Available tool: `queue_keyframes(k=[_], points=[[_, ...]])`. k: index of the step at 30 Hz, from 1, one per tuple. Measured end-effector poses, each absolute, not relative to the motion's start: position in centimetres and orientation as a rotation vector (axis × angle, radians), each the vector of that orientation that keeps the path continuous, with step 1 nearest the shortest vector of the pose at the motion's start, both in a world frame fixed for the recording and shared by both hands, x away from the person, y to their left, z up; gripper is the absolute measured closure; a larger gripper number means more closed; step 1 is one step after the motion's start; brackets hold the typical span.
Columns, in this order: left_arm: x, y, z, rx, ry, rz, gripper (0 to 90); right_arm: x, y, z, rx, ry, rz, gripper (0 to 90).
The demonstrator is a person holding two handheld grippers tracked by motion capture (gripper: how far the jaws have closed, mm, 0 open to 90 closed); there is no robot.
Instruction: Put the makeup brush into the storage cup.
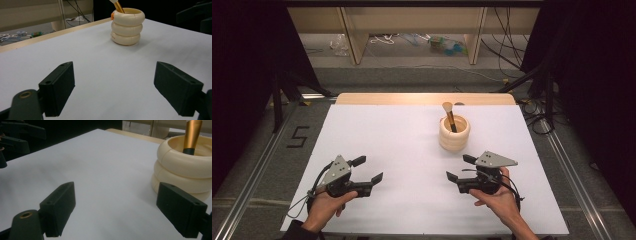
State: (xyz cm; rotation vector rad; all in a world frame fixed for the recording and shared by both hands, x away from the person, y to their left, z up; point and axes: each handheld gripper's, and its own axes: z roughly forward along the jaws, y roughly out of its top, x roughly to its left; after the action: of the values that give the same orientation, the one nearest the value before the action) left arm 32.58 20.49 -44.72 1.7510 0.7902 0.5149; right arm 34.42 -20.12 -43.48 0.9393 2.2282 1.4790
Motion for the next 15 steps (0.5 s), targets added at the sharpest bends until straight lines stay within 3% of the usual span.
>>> queue_keyframes(k=[15], points=[[32.6, 20.5, -44.8, 1.753, 0.795, 0.512, 16.9, 32.9, -20.7, -43.8, 0.945, 2.215, 1.490, 16.5]])
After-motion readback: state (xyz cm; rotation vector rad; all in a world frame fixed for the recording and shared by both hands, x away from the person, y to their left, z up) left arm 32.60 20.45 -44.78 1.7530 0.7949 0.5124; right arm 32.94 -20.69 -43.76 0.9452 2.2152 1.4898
